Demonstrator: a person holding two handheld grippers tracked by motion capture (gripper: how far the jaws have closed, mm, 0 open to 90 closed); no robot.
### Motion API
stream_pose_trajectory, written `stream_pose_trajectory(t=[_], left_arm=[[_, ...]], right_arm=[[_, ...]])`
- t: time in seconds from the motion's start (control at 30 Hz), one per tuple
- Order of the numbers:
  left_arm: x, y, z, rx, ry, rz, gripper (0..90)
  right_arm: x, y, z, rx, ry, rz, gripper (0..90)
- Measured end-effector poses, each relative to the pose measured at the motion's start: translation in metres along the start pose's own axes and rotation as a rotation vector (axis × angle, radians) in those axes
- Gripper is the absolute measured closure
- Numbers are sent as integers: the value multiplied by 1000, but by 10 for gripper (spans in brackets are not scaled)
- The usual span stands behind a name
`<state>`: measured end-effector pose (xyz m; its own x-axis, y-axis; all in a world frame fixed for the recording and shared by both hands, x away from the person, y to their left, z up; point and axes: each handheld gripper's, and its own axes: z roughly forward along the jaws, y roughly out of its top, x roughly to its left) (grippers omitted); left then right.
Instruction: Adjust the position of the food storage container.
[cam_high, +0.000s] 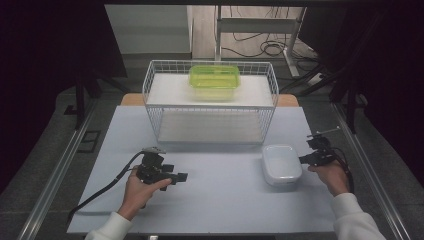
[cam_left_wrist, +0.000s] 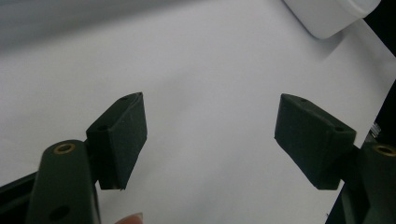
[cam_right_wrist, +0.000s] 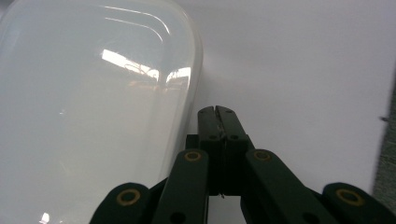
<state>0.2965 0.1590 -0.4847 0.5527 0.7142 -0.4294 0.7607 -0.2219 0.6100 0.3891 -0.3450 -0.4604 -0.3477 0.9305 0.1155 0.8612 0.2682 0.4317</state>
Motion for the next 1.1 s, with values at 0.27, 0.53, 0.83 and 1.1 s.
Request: stream_pose_trajectory(t=[0.27, 0.53, 0.83, 1.1], left_arm=[[0, 0, -3, -8, 0, 1, 241], [1, 1, -3, -8, -2, 2, 241], [1, 1, -3, -7, -6, -2, 241], [1, 1, -2, -6, -7, -2, 241]], right_arm=[[27, 0, 11, 1, 34, -29, 892], [47, 0, 16, -10, 58, -56, 892], [79, 2, 21, -35, 96, -110, 892], [106, 4, 28, -37, 133, -144, 892]])
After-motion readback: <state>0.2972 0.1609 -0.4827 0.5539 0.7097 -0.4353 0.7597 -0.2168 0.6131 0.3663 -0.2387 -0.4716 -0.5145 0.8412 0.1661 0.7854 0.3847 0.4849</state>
